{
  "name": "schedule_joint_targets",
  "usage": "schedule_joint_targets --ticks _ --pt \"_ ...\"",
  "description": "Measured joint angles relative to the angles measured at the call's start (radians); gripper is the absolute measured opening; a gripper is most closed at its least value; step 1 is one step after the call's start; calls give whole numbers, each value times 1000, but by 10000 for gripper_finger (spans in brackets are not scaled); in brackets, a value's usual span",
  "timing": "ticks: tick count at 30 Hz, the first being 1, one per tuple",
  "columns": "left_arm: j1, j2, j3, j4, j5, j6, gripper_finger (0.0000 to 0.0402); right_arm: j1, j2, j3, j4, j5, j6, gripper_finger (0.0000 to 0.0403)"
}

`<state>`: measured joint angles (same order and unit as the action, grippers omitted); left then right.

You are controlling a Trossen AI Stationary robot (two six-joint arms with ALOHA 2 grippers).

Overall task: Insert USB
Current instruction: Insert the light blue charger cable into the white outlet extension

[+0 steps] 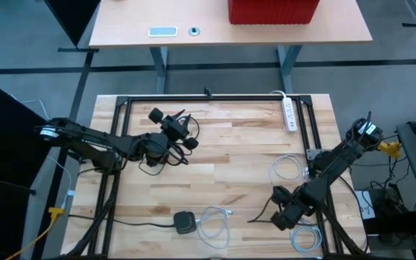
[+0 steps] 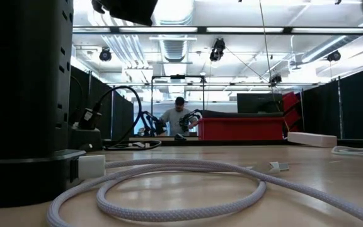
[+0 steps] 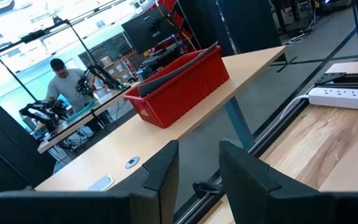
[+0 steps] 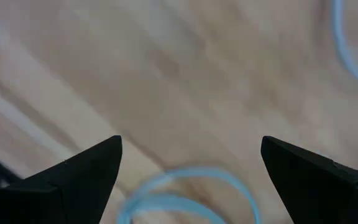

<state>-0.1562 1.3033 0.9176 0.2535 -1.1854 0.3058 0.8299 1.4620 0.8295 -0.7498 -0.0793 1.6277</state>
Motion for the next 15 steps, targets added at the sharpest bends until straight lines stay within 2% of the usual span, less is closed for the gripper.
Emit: schedule_joint_targets --ticks 3,8,15 --pt "-9 0 0 -6 0 0 103 64 6 0 4 -35 -9 369" --pt "-28 0 0 -9 0 0 103 165 38 0 27 -36 -77 369" --pt "-46 -1 0 -11 0 0 103 241 126 2 80 -79 -198 369"
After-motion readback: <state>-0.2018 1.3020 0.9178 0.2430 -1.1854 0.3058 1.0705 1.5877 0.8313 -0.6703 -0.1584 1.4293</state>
